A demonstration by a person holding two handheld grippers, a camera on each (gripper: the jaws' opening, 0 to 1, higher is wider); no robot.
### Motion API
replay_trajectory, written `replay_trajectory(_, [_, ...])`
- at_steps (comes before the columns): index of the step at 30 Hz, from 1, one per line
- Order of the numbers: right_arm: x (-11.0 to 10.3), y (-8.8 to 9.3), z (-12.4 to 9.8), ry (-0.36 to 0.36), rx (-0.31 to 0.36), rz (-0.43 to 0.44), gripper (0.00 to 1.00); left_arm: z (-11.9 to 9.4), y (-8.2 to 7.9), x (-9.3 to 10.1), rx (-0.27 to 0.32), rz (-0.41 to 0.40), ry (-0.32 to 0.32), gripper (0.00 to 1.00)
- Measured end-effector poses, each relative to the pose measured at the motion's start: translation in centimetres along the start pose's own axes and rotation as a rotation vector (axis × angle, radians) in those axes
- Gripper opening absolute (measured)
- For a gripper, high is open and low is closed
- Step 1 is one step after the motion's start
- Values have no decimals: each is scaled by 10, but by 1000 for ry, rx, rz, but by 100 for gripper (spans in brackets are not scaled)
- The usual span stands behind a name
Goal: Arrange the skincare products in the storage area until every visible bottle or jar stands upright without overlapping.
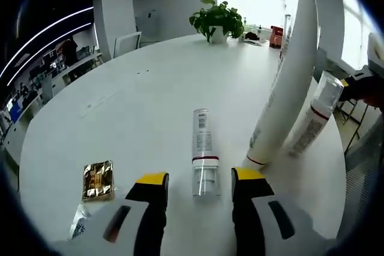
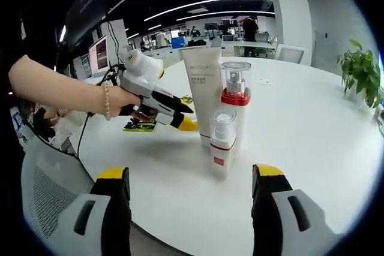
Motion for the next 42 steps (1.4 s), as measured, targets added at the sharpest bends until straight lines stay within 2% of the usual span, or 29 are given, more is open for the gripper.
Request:
replay_trajectory(4, [0, 0, 0, 3, -6, -2, 83, 9, 2, -4, 3, -16, 4, 40])
replay_trajectory(5, [0, 0, 0, 4, -6, -4, 83, 6, -1, 2, 3, -15, 6, 39])
replay_trajectory(8, [1, 0, 0, 6, -6, 1, 83, 12, 3, 0, -5, -16, 8, 34])
replay_trajectory(11, [1, 0, -1, 7, -5, 5, 83, 12, 3, -2, -11, -11, 0, 25])
replay_trajectory(15, [0, 0, 0, 2, -9, -3, 83, 7, 1, -2, -17, -37, 6, 24])
replay_trajectory(19, [1, 1, 0, -1, -3, -1, 83, -3, 3, -11, -28, -60, 2, 24])
replay_trajectory(25, [-1, -1, -1, -3, 10, -7, 83, -34, 1, -20, -44, -89, -16, 24])
replay_trajectory(28, [0, -1, -1, -5, 15, -7, 82, -43, 2, -25, -49, -76, -14, 24])
replay_trajectory(29, [0, -1, -1, -7, 17, -7, 82, -50, -1, -19, -50, -65, -13, 24])
replay_trajectory(31, [-1, -2, -1, -9, 20, -14, 82, -55, 0, -25, -57, -33, -8, 24])
replay_trajectory(35, [-3, -4, -3, -6, 27, -37, 82, -75, -4, -13, -80, -9, 27, 24])
replay_trajectory(37, [-4, -5, -4, -5, 33, -47, 82, -80, -2, -14, -88, 15, 35, 24])
replay_trajectory(42, [-5, -6, -3, -13, 44, -59, 81, -100, 1, -3, -94, 40, 65, 24])
Point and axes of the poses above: the point that each gripper's makers call its tool centre point, and the gripper's own axes: z roughly forward along the fingers, x roughly to its right, y roughly out of its underside, the point moved 9 cm from there along -z, roughly backward along the fingers, and after that the axes turned 1 degree about y, right-handed, at the moved point
